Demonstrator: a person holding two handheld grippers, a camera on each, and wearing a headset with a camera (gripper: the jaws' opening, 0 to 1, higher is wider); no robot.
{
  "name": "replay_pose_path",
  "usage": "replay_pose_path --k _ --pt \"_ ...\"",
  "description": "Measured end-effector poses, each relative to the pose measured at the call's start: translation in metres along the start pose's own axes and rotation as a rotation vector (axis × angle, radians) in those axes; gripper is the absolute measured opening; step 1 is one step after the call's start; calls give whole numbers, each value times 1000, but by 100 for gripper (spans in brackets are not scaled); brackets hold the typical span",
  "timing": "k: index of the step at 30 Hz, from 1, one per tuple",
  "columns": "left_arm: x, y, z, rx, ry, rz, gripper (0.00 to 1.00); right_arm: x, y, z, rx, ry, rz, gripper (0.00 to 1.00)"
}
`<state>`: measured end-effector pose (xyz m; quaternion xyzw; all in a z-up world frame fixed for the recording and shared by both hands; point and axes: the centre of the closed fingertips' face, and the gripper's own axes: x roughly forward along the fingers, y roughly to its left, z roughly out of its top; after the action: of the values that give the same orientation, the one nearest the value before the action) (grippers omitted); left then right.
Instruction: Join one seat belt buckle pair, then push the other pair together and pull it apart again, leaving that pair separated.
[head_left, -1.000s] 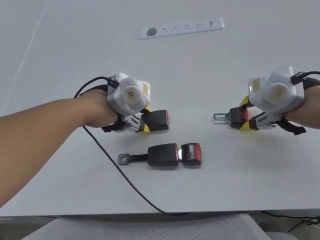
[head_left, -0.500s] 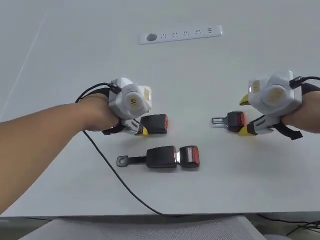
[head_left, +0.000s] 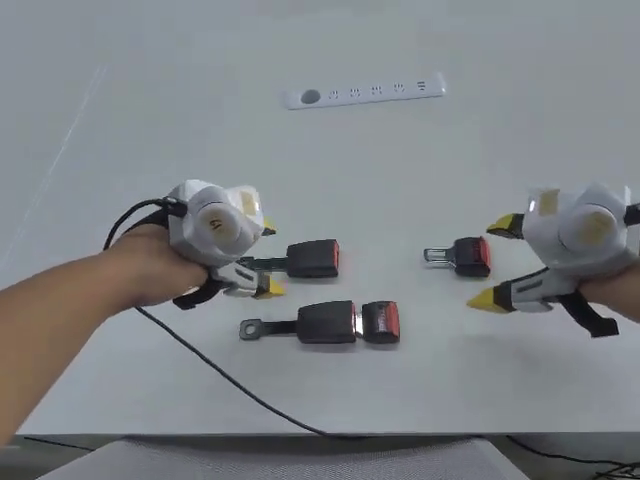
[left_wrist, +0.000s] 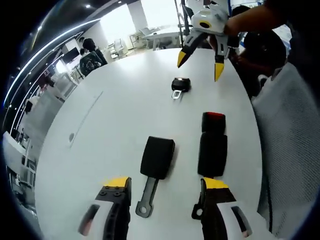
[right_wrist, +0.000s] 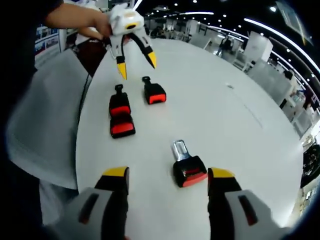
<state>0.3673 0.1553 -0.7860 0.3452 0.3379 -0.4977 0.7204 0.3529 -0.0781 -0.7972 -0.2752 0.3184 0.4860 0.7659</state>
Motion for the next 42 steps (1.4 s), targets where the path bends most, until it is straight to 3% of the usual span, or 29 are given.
replay_pose_path --k 3,6,13,19,24,31,42 --pt "-13 -9 -2 -55 -41 25 63 -8 9 1 10 -13 -22 73" --pt "-26 -15 -10 -113 -70 86 71 -17 18 3 33 -39 -54 79" --pt "-47 -40 -29 -235 -119 116 84 -35 28 -9 103 -60 -93 90" --pt "-60 -46 -38 -300 -157 154 100 -45 31 -16 148 -81 -126 99" --pt "-72 -44 -50 -343 -167 211 100 -53 25 -14 159 -100 -167 100" --pt "-79 -48 -60 -374 -174 230 100 -58 24 -4 191 -129 -192 100" --pt "-82 -50 -58 -387 -193 245 100 -60 27 4 178 -134 -205 100"
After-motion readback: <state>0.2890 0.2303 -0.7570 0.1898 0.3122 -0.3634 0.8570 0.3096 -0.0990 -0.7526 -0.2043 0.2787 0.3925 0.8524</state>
